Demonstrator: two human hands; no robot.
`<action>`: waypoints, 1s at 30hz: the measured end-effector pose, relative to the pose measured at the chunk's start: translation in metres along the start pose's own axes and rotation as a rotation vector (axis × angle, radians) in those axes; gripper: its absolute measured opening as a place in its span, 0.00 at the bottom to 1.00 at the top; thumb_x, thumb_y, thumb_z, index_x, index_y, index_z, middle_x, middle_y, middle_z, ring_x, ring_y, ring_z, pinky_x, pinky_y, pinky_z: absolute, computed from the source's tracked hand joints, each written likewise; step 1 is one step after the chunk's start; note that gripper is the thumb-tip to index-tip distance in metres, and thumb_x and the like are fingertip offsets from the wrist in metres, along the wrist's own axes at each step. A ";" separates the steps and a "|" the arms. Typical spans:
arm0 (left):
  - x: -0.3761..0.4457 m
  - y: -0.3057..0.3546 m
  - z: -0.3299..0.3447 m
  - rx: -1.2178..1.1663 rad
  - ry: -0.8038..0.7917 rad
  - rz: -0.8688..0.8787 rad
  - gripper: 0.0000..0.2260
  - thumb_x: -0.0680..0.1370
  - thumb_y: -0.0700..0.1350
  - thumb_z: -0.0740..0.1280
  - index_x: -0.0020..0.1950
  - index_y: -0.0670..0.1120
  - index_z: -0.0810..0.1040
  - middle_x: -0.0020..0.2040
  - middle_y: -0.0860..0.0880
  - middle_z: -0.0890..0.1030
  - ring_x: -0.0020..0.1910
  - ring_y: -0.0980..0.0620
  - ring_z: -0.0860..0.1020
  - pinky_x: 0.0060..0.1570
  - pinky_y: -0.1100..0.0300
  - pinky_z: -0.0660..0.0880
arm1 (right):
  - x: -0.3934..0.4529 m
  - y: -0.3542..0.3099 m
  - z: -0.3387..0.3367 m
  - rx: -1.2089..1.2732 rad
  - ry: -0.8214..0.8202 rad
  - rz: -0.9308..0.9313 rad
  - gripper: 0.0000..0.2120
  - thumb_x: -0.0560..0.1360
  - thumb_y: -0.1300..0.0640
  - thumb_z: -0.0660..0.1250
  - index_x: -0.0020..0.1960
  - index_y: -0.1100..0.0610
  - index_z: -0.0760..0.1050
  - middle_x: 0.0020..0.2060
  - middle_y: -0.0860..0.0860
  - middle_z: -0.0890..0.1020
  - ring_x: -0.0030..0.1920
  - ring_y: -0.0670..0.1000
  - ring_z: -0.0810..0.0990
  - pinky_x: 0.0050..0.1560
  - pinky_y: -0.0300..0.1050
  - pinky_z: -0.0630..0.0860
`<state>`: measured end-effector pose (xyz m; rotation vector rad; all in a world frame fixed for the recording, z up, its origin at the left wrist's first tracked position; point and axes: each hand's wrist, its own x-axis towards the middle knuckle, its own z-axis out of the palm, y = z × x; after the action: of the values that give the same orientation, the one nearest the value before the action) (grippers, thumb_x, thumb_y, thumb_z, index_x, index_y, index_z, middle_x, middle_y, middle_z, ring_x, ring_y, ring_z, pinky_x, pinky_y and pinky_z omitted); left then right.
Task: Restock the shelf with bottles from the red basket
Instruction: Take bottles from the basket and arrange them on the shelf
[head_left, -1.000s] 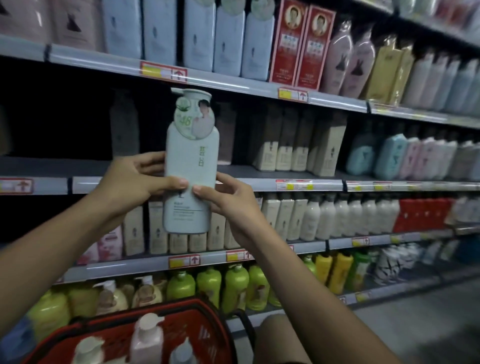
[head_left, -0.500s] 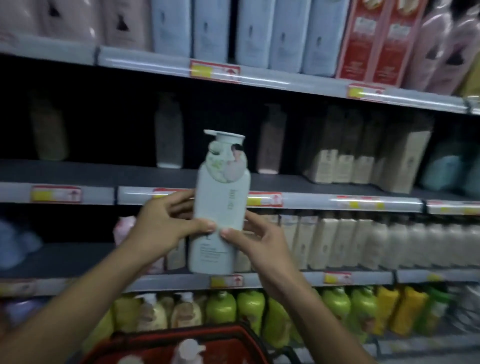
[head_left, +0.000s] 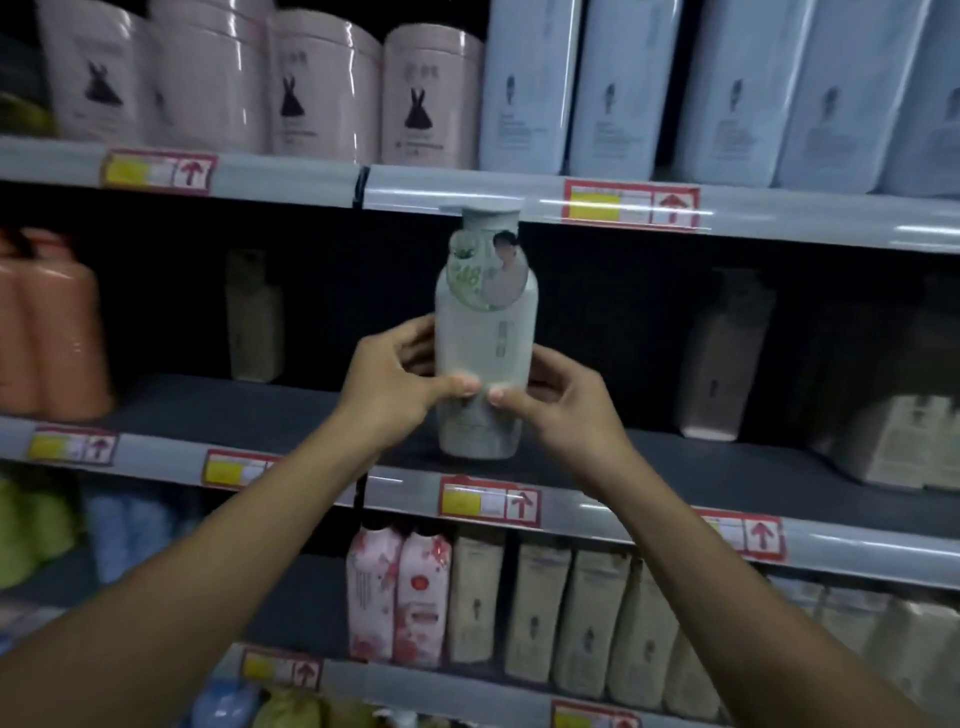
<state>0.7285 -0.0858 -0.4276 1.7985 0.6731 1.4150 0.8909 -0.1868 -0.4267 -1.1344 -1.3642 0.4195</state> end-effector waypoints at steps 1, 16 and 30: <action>0.005 -0.010 -0.001 0.024 0.006 -0.012 0.35 0.64 0.35 0.82 0.70 0.43 0.77 0.57 0.51 0.85 0.56 0.54 0.84 0.56 0.56 0.82 | 0.008 0.007 0.004 -0.030 -0.003 0.020 0.23 0.73 0.67 0.76 0.66 0.56 0.77 0.55 0.48 0.84 0.55 0.46 0.85 0.56 0.42 0.83; 0.037 -0.062 0.016 0.321 0.123 -0.123 0.23 0.68 0.46 0.82 0.62 0.51 0.82 0.40 0.61 0.82 0.35 0.68 0.81 0.29 0.76 0.72 | 0.058 0.058 0.020 -0.319 0.113 0.233 0.24 0.73 0.55 0.79 0.66 0.58 0.79 0.56 0.54 0.86 0.53 0.51 0.85 0.55 0.48 0.84; 0.045 -0.070 0.041 0.478 0.175 -0.186 0.14 0.70 0.44 0.80 0.46 0.48 0.76 0.46 0.49 0.84 0.43 0.53 0.80 0.29 0.71 0.64 | 0.074 0.073 0.046 -0.571 0.268 0.308 0.14 0.72 0.54 0.79 0.49 0.62 0.82 0.47 0.57 0.86 0.47 0.55 0.85 0.44 0.49 0.84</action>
<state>0.7828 -0.0188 -0.4624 1.9111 1.3263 1.3730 0.8932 -0.0766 -0.4548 -1.8144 -1.0979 0.0812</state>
